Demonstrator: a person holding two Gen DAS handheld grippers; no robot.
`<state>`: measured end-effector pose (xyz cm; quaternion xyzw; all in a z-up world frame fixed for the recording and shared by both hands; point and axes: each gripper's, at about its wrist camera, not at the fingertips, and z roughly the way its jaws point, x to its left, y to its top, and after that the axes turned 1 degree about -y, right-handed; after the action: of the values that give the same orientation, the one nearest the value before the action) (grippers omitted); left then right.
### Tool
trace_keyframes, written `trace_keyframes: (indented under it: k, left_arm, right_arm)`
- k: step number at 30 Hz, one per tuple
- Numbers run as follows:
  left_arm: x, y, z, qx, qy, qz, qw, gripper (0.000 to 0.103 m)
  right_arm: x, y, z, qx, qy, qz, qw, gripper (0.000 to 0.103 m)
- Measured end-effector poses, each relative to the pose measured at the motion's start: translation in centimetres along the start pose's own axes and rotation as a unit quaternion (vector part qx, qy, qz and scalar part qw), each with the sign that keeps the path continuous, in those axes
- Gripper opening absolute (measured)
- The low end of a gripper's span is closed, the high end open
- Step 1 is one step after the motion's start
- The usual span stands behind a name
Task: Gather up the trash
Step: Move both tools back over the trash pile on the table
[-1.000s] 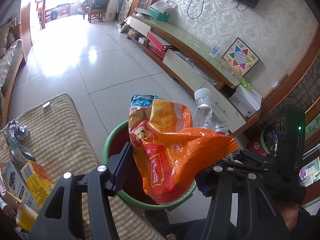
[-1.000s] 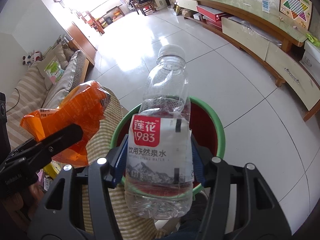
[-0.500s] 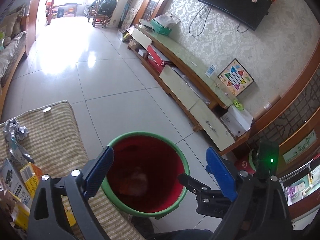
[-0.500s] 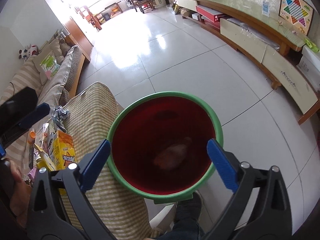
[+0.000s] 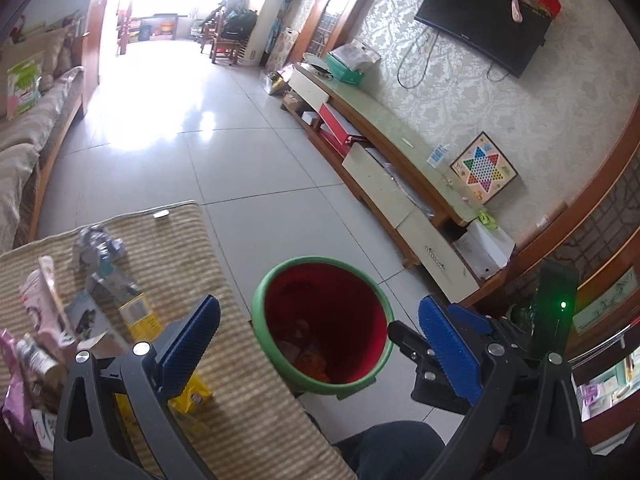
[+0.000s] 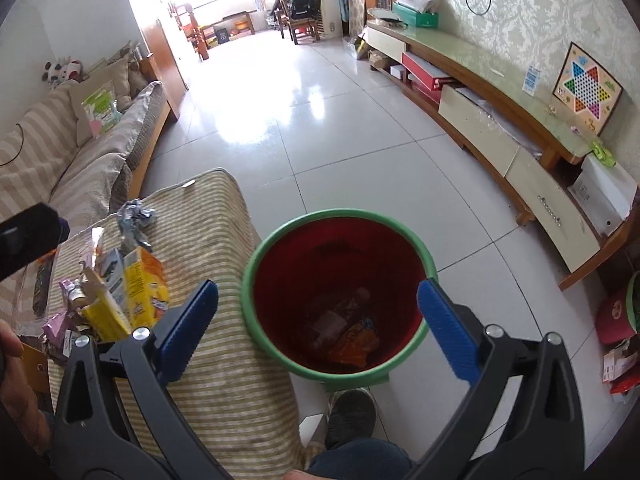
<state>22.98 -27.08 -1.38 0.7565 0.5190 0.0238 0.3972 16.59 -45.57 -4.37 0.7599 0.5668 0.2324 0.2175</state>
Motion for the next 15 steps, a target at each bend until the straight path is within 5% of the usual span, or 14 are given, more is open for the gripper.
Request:
trace_keyframes:
  k: [9, 15]
  left_arm:
    - [3.4, -4.2, -10.0, -0.059, 0.072, 0.026, 0.9954, 0.095]
    - [7.1, -7.4, -16.0, -0.104, 0.098, 0.007, 0.9897, 0.095]
  right_arm:
    - [6.6, -1.7, -4.2, -0.054, 0.012, -0.054, 0.997, 0.098]
    - [10.6, -3.1, -4.4, -0.03, 0.043, -0.067, 0.996, 0.098]
